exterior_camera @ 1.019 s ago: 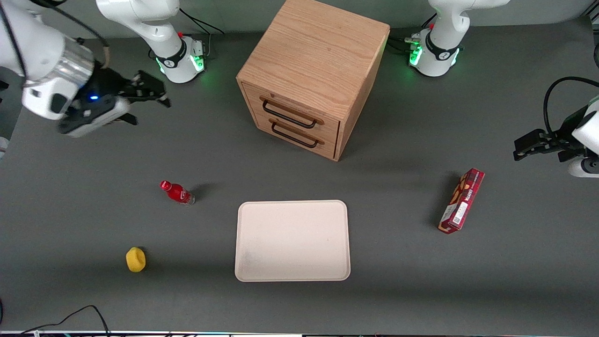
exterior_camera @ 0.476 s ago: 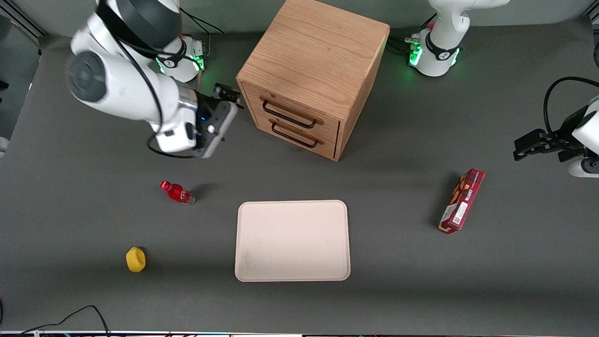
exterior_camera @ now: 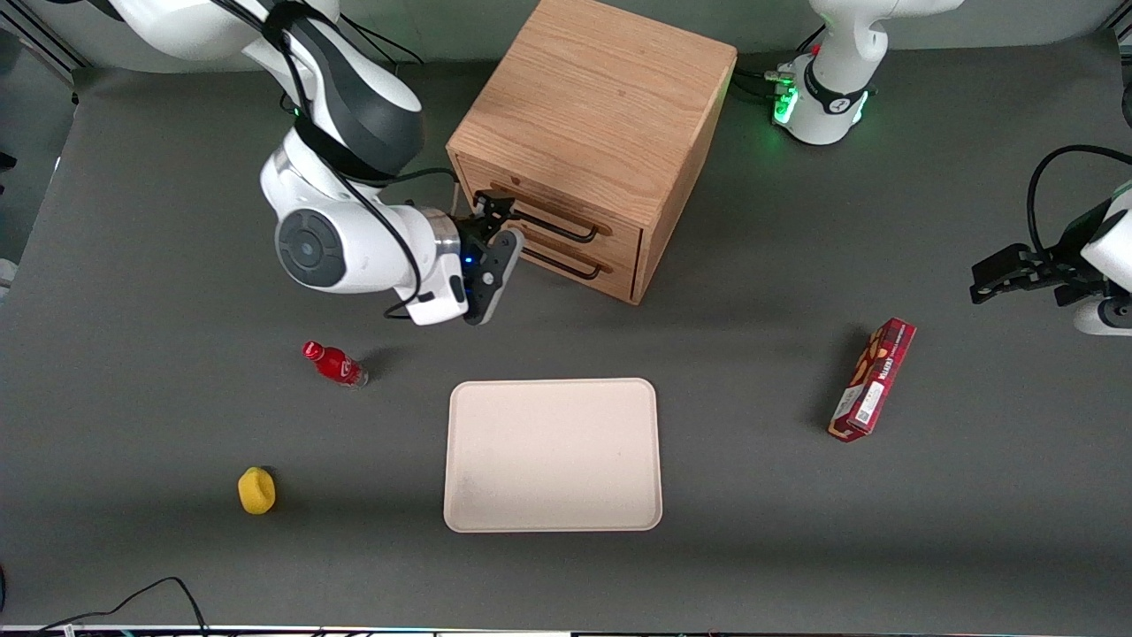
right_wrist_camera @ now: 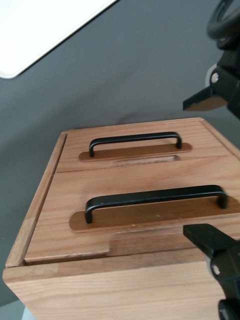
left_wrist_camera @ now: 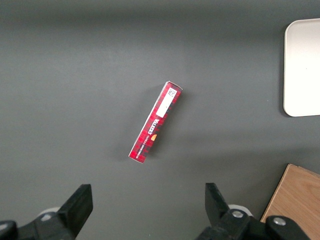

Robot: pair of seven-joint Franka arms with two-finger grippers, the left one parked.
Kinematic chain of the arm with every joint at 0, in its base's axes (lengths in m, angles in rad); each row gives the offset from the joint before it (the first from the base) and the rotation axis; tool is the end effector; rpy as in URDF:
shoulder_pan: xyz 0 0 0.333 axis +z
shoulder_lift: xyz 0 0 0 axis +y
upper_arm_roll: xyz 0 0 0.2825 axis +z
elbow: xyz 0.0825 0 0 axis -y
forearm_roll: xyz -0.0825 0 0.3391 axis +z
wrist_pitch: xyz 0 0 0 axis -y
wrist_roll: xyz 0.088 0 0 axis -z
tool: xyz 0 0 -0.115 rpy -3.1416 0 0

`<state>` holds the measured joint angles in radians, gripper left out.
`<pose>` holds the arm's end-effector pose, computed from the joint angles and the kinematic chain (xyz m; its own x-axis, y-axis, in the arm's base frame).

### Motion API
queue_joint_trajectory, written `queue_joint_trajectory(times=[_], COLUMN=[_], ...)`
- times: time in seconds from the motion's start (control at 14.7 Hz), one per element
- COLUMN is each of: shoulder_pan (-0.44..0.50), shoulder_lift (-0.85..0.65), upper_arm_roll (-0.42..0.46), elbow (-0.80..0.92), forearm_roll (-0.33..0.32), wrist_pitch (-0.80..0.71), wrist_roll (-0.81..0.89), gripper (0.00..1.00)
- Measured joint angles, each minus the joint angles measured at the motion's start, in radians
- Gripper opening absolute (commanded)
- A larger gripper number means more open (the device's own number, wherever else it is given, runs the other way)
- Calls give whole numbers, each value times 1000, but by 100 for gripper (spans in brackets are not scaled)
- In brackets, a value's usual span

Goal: Open upper drawer

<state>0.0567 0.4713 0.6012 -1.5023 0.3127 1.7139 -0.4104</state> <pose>0.4867 0.3508 0.4108 0.5766 0.8165 0.0295 0.6859 -0.4642 -0.5605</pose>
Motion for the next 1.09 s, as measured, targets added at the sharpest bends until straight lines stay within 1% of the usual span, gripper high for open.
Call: queue_joint_trajectory(times=[0.27, 0.61, 0.88, 1.09], shoulder_pan=[28, 41, 51, 52], shoulder_lift=[48, 57, 59, 68], upper_arm_roll=[14, 23, 24, 25], elbow=[-21, -93, -107, -107], forearm_roll=[0, 0, 0, -20], wrist_pitch=[68, 156, 172, 179], wrist_roll=[0, 0, 0, 0], gripper=[100, 100, 100, 100])
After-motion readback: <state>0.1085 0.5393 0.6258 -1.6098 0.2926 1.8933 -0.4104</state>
